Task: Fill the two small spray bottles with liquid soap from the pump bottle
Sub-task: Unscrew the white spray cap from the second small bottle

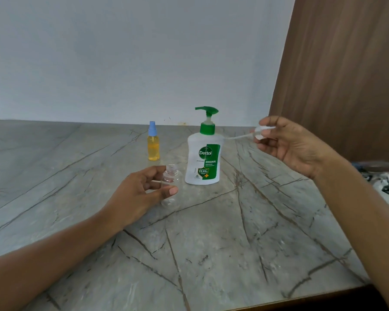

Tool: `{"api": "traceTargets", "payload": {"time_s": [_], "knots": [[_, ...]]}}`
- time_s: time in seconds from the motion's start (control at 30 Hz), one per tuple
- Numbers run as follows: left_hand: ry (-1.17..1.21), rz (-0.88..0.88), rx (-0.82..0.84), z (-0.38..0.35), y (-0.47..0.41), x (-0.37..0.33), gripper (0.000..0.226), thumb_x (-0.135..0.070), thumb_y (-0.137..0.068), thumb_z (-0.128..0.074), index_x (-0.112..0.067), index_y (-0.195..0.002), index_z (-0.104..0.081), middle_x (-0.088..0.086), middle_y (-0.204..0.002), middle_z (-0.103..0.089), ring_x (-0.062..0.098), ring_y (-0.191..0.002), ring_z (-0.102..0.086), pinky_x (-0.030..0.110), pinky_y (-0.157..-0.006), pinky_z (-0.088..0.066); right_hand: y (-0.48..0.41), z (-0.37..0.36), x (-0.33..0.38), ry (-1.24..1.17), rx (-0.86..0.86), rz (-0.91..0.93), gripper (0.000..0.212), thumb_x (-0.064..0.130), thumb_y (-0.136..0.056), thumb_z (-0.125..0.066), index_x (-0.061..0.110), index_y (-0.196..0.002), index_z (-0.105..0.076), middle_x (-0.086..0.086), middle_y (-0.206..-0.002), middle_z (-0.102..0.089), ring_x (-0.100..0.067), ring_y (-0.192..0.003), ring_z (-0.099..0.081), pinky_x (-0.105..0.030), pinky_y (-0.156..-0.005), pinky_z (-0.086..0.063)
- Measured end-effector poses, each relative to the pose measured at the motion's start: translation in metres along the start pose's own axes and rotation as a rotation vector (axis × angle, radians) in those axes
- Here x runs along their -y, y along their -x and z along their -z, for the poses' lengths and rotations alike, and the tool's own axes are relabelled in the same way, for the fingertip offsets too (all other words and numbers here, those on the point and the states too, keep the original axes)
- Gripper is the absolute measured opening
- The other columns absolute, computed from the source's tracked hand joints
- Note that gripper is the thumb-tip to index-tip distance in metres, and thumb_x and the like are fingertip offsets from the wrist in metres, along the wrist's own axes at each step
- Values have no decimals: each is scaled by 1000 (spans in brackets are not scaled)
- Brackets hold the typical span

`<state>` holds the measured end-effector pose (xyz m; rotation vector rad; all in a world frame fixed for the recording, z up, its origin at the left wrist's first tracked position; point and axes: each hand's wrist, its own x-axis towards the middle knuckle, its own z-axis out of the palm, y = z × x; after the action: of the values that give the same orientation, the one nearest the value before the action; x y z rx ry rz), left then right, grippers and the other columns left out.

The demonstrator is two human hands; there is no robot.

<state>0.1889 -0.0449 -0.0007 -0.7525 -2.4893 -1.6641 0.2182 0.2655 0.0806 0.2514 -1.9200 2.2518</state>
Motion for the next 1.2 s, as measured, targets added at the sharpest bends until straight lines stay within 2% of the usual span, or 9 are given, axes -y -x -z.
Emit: {"api": "traceTargets", "payload": {"time_s": [0.07,0.17,0.23,0.4,0.57,0.7,0.9,1.07,1.2], "knots": [[5,-5,0,-1,-1,-1,50,-38,-63,-71,-28,-111,-62,-14,-95,-71,1,-88,-66,20,-79,-46,-4,27,-7,81,-43,-102,67,23,-36,-95,10,-94,-63,-10,-89,-70,-17,-76,-69,-24,-67,-57],[22,-16,2,-2,-1,-2,44,-36,-63,-70,-31,-106,-63,-16,-94,-71,3,-87,-67,22,-80,-47,-9,55,-27,179,-76,-280,22,1,-75,-69,3,-95,-60,-12,-91,-64,-16,-77,-70,-29,-73,-59],[11,-22,3,-2,-2,0,45,-39,-63,-72,-31,-106,-63,-16,-95,-71,4,-88,-67,25,-84,-48,-12,67,-42,304,-94,-349,15,-6,-82,-61,3,-94,-60,-12,-90,-64,-15,-75,-69,-26,-74,-58],[5,-37,17,-1,-3,3,64,-61,-53,-72,-32,-109,-62,-15,-99,-70,5,-90,-67,22,-81,-50,-17,70,-59,632,-141,-248,22,1,-74,-75,10,-91,-65,-2,-80,-64,-10,-70,-59,-18,-61,-47],[21,-44,25,-3,-3,4,64,-61,-51,-71,-33,-108,-63,-13,-99,-71,6,-92,-66,20,-86,-50,-18,70,-69,783,-105,-148,27,4,-72,-78,13,-94,-68,-7,-91,-66,-14,-81,-59,-22,-74,-48],[32,-36,9,-3,-3,6,52,-56,-58,-75,-35,-105,-65,-11,-100,-71,8,-93,-67,39,-94,-47,-17,70,-74,809,-38,-158,28,3,-75,-75,16,-98,-66,-7,-97,-66,-13,-86,-61,-15,-70,-47],[41,-37,14,-4,-4,6,56,-59,-56,-75,-35,-105,-65,-10,-100,-71,9,-93,-67,38,-91,-48,-19,74,-73,788,6,-175,36,0,-76,-74,17,-106,-63,-8,-102,-65,-15,-91,-61,-15,-74,-48],[20,-32,7,-5,-4,4,49,-41,-63,-71,-30,-109,-62,-10,-100,-71,9,-94,-67,43,-96,-46,-19,76,-74,804,28,-170,40,1,-76,-74,18,-110,-62,-3,-101,-65,-12,-90,-60,-14,-75,-48],[19,-35,27,-4,-4,4,65,-64,-55,-73,-31,-110,-62,-11,-102,-71,8,-95,-66,37,-93,-47,-19,76,-74,817,39,-168,42,1,-76,-74,19,-113,-61,2,-100,-64,-9,-88,-60,-11,-71,-47]]}}
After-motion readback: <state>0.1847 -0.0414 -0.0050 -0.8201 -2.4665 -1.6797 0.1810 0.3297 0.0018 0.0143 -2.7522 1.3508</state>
